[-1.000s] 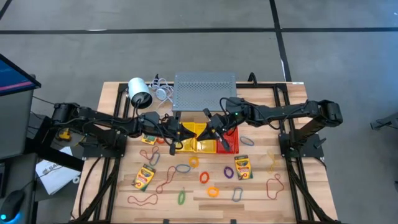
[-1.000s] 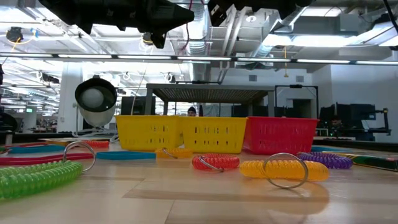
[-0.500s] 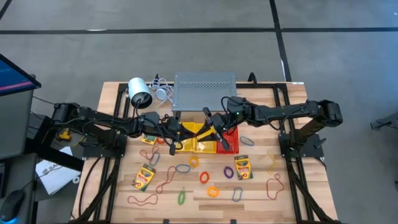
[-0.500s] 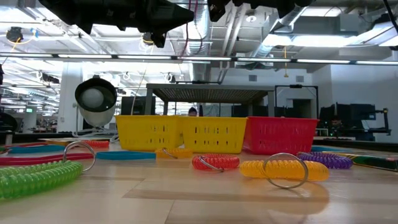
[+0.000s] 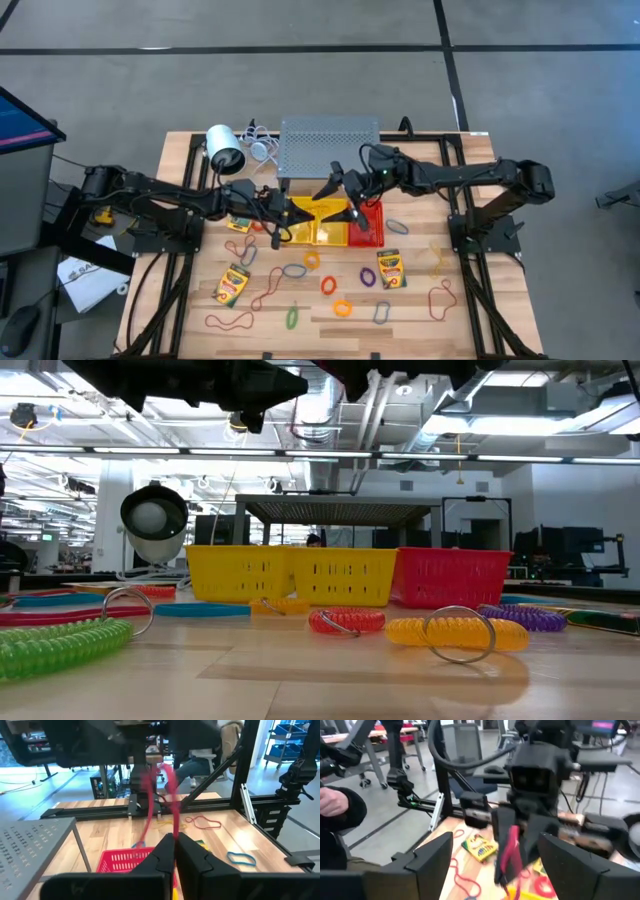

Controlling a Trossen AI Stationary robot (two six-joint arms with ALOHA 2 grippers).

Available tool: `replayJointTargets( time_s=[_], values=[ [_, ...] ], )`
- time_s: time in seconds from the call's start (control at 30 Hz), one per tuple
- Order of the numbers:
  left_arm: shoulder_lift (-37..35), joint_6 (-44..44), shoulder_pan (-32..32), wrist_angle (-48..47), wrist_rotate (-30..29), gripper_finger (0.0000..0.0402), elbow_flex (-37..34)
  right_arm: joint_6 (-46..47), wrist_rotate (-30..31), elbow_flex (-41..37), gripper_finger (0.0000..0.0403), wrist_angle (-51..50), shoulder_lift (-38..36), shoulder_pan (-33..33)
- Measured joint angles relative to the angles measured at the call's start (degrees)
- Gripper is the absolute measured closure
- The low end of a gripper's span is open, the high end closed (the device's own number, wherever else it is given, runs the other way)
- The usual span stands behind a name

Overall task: Pick & Place Office Desk Supplies
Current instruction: Put the red rubber band into the left yellow basket

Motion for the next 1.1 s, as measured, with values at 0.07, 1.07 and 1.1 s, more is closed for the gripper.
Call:
replayJointTargets(
  time_s=[0.07,1.07,1.1],
  values=[
    [-2.3,0.0,0.0,-2.8,-0.2,0.0398,-0.1,0.0,0.0,0.0,0.0116,-2.2,-1.3,-0.9],
    [-8.2,0.8,0.4,-23.2,-7.2,0.0399,-0.1,-1.2,16.7,-2.6,0.0117,-37.0,-8.3,-0.3],
    [-7.7,0.8,0.4,-23.2,-7.3,0.0399,-0.1,-1.0,16.8,-3.1,0.0117,-36.6,-8.4,-0.3]
  ],
)
